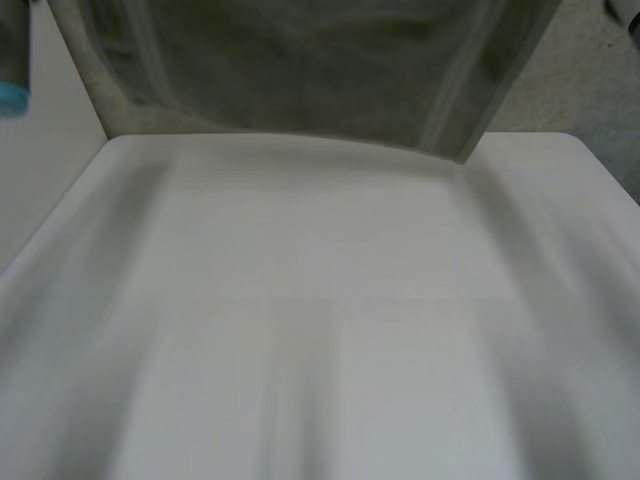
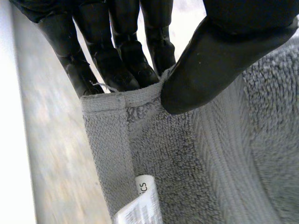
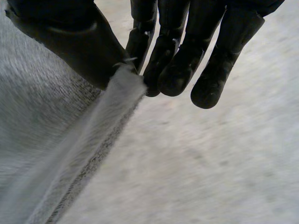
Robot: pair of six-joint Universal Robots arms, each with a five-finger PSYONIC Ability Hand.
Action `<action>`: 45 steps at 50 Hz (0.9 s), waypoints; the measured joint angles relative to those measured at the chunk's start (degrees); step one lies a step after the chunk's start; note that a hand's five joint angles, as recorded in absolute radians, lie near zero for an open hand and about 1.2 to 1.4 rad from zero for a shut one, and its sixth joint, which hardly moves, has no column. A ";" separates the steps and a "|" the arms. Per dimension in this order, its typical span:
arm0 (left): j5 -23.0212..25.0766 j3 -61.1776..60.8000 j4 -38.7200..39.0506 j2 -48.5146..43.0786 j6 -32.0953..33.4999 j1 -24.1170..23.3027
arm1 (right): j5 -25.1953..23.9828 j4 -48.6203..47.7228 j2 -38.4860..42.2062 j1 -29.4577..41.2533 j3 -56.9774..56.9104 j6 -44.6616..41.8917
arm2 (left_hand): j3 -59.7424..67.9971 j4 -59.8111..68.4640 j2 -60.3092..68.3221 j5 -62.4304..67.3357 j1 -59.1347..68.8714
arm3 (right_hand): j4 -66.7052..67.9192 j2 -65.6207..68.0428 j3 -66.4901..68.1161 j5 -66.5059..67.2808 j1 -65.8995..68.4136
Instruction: Fold the towel.
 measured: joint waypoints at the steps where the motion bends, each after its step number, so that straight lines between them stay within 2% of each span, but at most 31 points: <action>1: 0.61 -2.98 0.05 0.28 -0.09 0.10 | -1.79 0.99 -0.34 -0.05 1.68 0.06 | 0.00 0.00 0.00 0.00 0.00 | 0.00 0.00 0.00 0.00 0.00; 7: 6.64 -23.26 1.50 2.63 0.36 1.35 | -10.64 7.93 -1.32 -0.66 11.22 -2.14 | 0.04 0.02 0.02 0.01 0.00 | 0.00 0.00 0.00 0.00 0.00; 13: 13.64 -42.45 6.26 4.43 2.49 3.73 | -15.25 15.92 -2.71 -2.19 24.10 -10.66 | 0.05 0.02 0.04 0.01 0.00 | 0.00 0.00 0.01 0.00 0.00; 20: 16.95 -57.49 9.90 7.26 9.05 6.28 | -15.47 19.13 -6.91 -4.28 43.80 -22.83 | 0.05 0.03 0.04 0.01 0.00 | 0.00 0.00 0.01 0.00 0.00; 24: 17.08 -62.39 10.06 9.45 11.30 6.98 | -15.20 17.36 -9.99 -5.09 53.01 -24.72 | 0.06 0.03 0.04 0.01 0.00 | 0.00 0.00 0.01 0.00 0.00; 33: 16.97 -70.74 10.04 14.30 12.02 6.96 | -14.75 7.44 -16.28 -5.92 69.23 -24.13 | 0.06 0.03 0.04 0.02 0.00 | 0.00 0.00 0.01 0.00 0.00; 43: 16.62 -73.94 10.74 16.54 11.79 7.07 | -11.43 -2.31 -16.01 -6.09 75.98 -18.92 | 0.06 0.03 0.04 0.02 0.00 | 0.00 0.00 -0.04 -0.03 0.00; 44: 16.54 -73.99 10.78 16.51 11.77 7.13 | -11.21 -3.32 -15.82 -6.09 76.46 -18.03 | 0.06 0.03 0.04 0.02 0.00 | -0.92 -0.43 -0.96 -0.85 -0.59; 45: 16.45 -74.02 10.79 16.40 11.72 7.21 | -10.99 -4.80 -15.59 -6.07 77.20 -16.75 | 0.06 0.03 0.04 0.02 0.00 | -7.68 -6.78 -7.82 -7.42 -6.91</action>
